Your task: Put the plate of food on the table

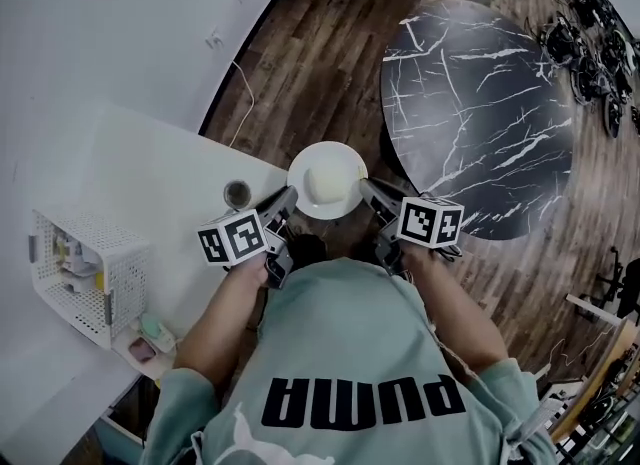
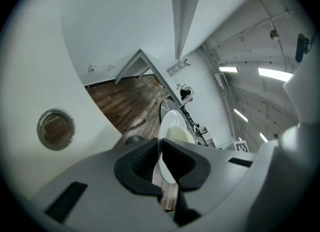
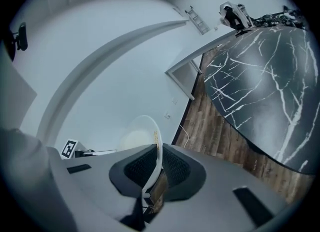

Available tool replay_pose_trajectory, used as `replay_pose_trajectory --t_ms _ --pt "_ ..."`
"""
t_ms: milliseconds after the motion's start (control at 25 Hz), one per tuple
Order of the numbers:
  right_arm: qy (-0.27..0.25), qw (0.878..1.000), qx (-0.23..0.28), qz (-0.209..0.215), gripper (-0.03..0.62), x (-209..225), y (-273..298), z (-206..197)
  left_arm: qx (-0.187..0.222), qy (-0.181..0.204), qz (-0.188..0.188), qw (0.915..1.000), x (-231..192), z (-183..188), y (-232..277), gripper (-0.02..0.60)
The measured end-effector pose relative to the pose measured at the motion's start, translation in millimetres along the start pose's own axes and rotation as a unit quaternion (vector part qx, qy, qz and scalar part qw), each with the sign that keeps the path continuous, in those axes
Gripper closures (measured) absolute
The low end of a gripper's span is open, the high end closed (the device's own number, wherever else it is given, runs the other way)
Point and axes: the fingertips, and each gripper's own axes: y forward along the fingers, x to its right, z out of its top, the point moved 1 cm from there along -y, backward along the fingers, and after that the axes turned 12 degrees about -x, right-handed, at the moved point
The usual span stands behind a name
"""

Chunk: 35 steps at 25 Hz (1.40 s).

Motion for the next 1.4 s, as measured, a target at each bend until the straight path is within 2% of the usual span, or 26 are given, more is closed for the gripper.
replay_pose_trajectory --t_ms 680,1400 --pt "0.054 0.996 0.075 -0.004 0.554 107 -134 -3 -0.051 0.054 -0.006 0.9973 120 -44 112 0.549" --pt "0.105 0.984 0.142 -0.022 0.554 219 -254 -11 -0.113 0.117 -0.007 0.9867 222 -86 237 0.549"
